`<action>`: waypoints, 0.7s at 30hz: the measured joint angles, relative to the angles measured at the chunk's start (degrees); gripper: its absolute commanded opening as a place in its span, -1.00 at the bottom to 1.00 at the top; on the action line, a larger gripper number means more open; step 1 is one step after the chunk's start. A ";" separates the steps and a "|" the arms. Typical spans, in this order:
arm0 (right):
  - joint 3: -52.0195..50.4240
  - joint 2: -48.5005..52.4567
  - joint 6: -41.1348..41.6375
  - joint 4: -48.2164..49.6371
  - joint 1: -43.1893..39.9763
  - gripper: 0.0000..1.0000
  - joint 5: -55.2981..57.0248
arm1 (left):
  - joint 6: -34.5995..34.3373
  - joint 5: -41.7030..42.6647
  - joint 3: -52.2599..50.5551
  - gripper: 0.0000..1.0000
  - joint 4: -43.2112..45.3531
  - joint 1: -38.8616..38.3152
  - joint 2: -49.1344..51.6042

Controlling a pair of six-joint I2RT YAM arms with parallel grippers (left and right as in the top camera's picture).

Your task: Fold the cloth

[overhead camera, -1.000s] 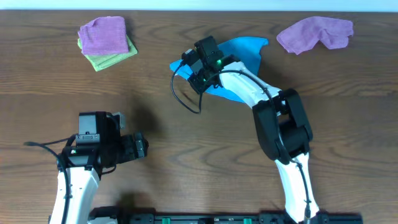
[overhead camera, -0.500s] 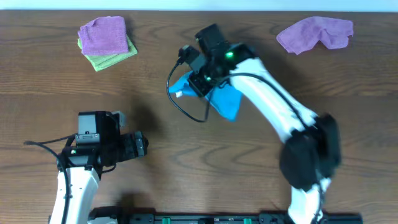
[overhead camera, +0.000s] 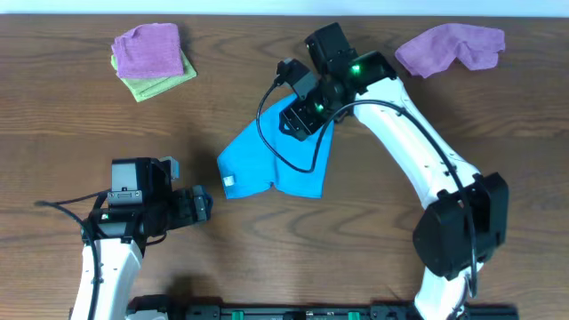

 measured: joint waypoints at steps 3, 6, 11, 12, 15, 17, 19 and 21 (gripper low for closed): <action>0.00 0.00 0.09 -1.27 -0.26 0.41 0.63 | -2.49 0.52 0.00 0.90 -0.02 0.00 0.09; 0.00 0.00 1.20 -3.19 -1.51 0.45 0.85 | -7.43 0.79 0.00 0.90 -0.22 0.00 1.46; -0.02 0.00 2.58 -5.01 -5.62 0.47 -2.29 | -13.18 6.38 -0.13 0.90 4.76 0.00 7.39; -0.02 0.00 2.80 -5.51 -6.97 0.47 -3.26 | -13.81 8.07 -0.28 0.90 6.56 -0.02 8.81; -0.02 0.00 2.99 -7.52 -9.75 0.45 -4.61 | -15.15 11.72 -0.90 0.90 10.19 0.00 12.74; -0.02 0.00 2.95 -9.14 -11.19 0.42 -5.22 | -17.03 13.20 -1.22 0.90 13.05 -0.02 15.63; -0.13 0.00 2.93 -9.55 -12.07 0.40 -5.84 | -18.84 14.14 -1.27 0.91 16.35 -0.02 17.77; -0.33 0.00 2.91 -9.55 -12.72 0.37 -6.58 | -20.46 14.97 -1.27 0.91 18.95 -0.02 19.65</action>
